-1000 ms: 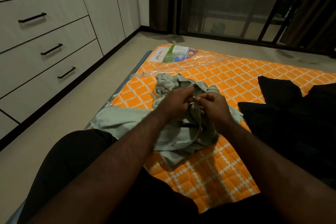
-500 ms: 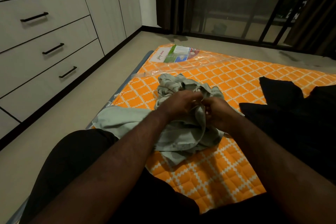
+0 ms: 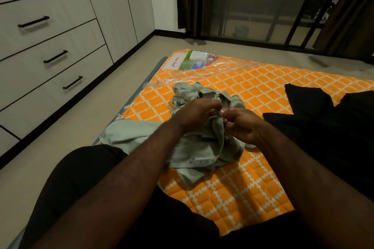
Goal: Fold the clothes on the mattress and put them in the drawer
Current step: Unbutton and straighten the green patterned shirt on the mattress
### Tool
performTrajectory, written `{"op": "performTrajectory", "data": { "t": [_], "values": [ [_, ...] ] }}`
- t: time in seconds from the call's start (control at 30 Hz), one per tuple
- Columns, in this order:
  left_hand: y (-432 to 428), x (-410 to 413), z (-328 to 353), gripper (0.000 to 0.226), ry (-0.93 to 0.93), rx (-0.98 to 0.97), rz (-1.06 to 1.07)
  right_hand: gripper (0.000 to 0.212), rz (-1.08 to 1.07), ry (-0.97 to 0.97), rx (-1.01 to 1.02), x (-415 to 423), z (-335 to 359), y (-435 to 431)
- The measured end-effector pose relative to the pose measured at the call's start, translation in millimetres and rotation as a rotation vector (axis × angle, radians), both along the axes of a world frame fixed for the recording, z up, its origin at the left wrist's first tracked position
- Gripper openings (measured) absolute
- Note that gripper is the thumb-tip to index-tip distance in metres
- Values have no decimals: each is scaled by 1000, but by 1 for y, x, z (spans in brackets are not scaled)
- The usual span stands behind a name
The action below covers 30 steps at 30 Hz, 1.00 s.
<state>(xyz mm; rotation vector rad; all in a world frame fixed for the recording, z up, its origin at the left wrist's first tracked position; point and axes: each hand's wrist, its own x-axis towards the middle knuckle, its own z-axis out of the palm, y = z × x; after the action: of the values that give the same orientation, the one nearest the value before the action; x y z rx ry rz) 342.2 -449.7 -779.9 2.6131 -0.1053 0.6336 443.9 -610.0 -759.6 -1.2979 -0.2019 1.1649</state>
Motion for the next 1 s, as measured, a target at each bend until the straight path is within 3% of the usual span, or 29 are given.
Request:
{"op": "performTrajectory", "data": {
  "t": [0.13,0.3,0.5,0.63,0.83,1.0],
  "values": [
    [2,0,2,13,35,-60,13,22,39,-20,44,-2,3,0],
    [-1,-2,1,13,7,30,-11,25,110,40,-83,-1,4,1],
    [-1,-2,-6,28,-41,354,-101,23,73,348,-109,8,7,-7],
    [2,0,-11,32,-72,404,-53,23,9,502,-73,11,1,-9],
    [4,-4,-7,18,69,72,188,21,-220,394,3,1,-1,2],
    [14,-3,-9,38,110,93,293,26,-267,216,-49,-2,-8,5]
  ]
}}
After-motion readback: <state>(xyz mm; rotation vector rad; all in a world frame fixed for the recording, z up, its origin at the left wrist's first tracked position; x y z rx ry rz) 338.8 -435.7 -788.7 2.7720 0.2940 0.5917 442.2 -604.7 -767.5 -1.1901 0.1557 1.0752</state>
